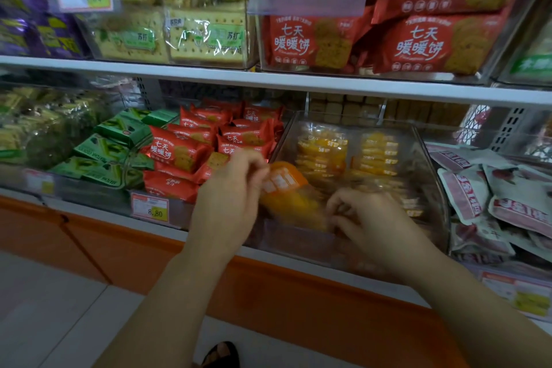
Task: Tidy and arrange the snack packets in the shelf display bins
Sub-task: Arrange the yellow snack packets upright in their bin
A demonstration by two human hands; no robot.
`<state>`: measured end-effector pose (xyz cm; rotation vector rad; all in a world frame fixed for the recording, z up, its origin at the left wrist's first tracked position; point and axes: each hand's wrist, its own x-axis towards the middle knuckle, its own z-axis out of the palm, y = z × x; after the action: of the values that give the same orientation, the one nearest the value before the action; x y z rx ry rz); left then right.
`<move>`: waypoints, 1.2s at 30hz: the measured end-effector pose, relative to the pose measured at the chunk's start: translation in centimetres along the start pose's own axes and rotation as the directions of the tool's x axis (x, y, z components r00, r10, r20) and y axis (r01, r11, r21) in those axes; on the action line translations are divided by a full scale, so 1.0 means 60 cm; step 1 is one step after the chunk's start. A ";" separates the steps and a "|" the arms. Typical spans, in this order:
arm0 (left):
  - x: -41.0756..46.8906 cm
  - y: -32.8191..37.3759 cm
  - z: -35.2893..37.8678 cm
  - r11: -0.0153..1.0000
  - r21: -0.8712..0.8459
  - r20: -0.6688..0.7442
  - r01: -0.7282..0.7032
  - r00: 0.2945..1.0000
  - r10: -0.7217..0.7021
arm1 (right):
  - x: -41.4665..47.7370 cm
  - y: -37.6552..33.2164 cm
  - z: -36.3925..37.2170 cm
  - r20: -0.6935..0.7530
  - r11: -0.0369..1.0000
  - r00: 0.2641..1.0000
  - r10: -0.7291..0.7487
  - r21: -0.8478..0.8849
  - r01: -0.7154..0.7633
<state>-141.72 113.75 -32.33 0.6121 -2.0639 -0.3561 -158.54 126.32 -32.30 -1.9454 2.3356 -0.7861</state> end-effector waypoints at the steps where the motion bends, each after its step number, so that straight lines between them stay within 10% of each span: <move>1: 0.002 -0.002 -0.005 0.998 -0.043 -0.084 0.038 0.996 -0.042 | 0.000 0.001 -0.001 0.016 1.000 1.000 0.006 0.011 -0.006; 7: 0.005 0.014 0.002 0.920 -0.312 -0.129 0.238 0.949 -0.289 | -0.010 -0.007 -0.026 0.124 0.941 0.992 0.010 0.334 -0.051; 14: 0.007 0.026 0.020 0.810 -0.497 0.084 0.312 0.946 -0.313 | -0.013 -0.024 -0.036 -0.225 0.656 0.953 0.202 0.754 0.039; 25: -0.012 -0.008 0.008 0.986 -0.112 0.472 0.121 0.880 -0.054 | -0.028 -0.008 -0.070 -0.480 0.953 0.875 -0.060 0.233 0.193; 36: -0.016 -0.008 0.015 0.978 -0.009 0.456 0.208 0.871 -0.182 | 0.010 0.002 -0.004 -0.231 0.982 0.954 -0.191 -0.028 0.189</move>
<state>-141.91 113.88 -33.74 0.7601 -2.4300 -0.7336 -158.85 125.84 -31.93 -2.2173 2.2915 -1.0781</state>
